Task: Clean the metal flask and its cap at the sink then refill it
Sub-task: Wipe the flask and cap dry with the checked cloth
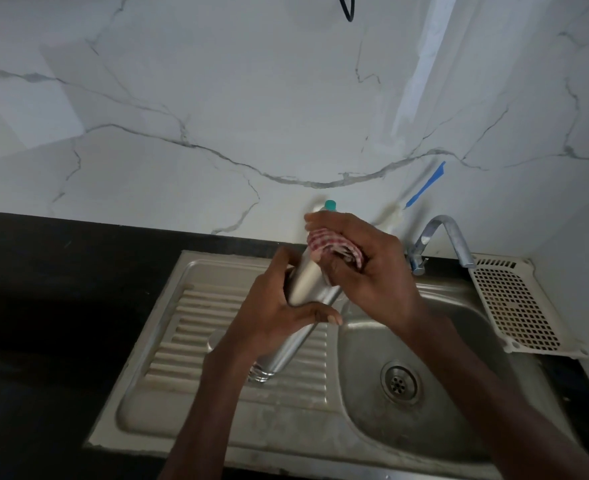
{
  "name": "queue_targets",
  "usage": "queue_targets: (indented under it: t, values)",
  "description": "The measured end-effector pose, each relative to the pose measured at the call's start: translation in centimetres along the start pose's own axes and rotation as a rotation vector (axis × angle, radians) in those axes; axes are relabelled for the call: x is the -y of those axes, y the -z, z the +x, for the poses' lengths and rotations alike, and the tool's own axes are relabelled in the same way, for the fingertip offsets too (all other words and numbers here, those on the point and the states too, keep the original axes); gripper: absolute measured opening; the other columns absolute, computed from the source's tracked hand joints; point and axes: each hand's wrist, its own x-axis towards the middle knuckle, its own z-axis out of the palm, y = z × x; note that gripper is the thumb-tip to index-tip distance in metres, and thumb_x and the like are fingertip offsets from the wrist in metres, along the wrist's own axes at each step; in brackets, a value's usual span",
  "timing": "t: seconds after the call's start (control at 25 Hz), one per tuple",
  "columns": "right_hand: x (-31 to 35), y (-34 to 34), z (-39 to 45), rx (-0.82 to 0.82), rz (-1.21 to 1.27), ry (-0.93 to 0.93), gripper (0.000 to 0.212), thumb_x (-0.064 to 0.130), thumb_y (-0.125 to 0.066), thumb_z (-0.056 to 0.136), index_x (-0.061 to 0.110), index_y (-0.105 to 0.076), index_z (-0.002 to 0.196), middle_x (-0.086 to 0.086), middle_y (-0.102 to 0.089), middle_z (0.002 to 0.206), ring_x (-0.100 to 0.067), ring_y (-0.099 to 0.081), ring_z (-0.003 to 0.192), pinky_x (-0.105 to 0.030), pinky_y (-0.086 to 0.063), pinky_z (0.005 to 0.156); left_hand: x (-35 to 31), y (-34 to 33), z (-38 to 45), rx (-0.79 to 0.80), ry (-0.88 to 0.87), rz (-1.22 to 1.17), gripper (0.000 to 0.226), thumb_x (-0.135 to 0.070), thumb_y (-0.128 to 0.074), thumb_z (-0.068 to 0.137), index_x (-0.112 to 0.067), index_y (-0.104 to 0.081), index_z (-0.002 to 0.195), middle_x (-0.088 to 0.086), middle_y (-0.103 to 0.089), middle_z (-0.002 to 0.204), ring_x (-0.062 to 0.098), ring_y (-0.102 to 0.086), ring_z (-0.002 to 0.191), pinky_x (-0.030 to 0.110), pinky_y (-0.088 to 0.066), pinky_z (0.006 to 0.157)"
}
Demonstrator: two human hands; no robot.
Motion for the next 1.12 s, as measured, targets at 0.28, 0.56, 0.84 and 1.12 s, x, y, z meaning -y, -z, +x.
queue_targets:
  t: [0.28,0.56,0.84,1.12]
  values:
    - [-1.3,1.2,3.1,0.027,0.267,-0.71,0.024,0.035,-0.074,0.086,0.014,-0.079,0.096,-0.008,-0.079,0.091,-0.02,-0.075,0.086,-0.037,-0.056,0.08,-0.4,-0.8,0.6,0.113,0.052,0.037,0.08,-0.056,-0.1,0.049,-0.033,-0.052,0.109,-0.019,-0.071,0.097,0.001,-0.069,0.082,0.022,-0.054,0.065]
    - [0.0,-2.4,-0.4,-0.326,1.042,-0.783,0.043,0.034,-0.056,0.102,0.009,-0.06,0.136,-0.015,-0.073,0.121,-0.029,-0.073,0.107,-0.046,-0.058,0.096,-1.6,-2.9,1.4,-0.17,0.183,-0.377,0.069,-0.067,-0.072,0.075,-0.02,-0.053,0.123,0.013,-0.07,0.115,0.027,-0.075,0.099,0.044,-0.064,0.076]
    - [0.7,-5.1,-3.9,-0.138,0.084,-0.246,0.055,0.015,-0.056,0.105,0.013,-0.037,0.156,0.011,-0.027,0.167,-0.011,-0.024,0.155,-0.045,-0.03,0.124,-1.5,-2.9,2.4,-0.164,0.334,-0.916,0.07,-0.057,-0.06,0.1,-0.006,-0.053,0.147,0.024,-0.061,0.143,0.039,-0.059,0.135,0.058,-0.04,0.119]
    - [0.4,-1.1,1.4,-0.206,0.392,-0.668,0.029,0.04,-0.054,0.105,0.02,-0.059,0.125,-0.006,-0.07,0.097,-0.011,-0.067,0.093,-0.032,-0.055,0.093,-4.7,-4.8,1.0,-0.129,0.397,-1.001,0.068,-0.064,-0.035,0.103,-0.014,-0.068,0.135,0.017,-0.071,0.132,0.032,-0.069,0.122,0.046,-0.058,0.1]
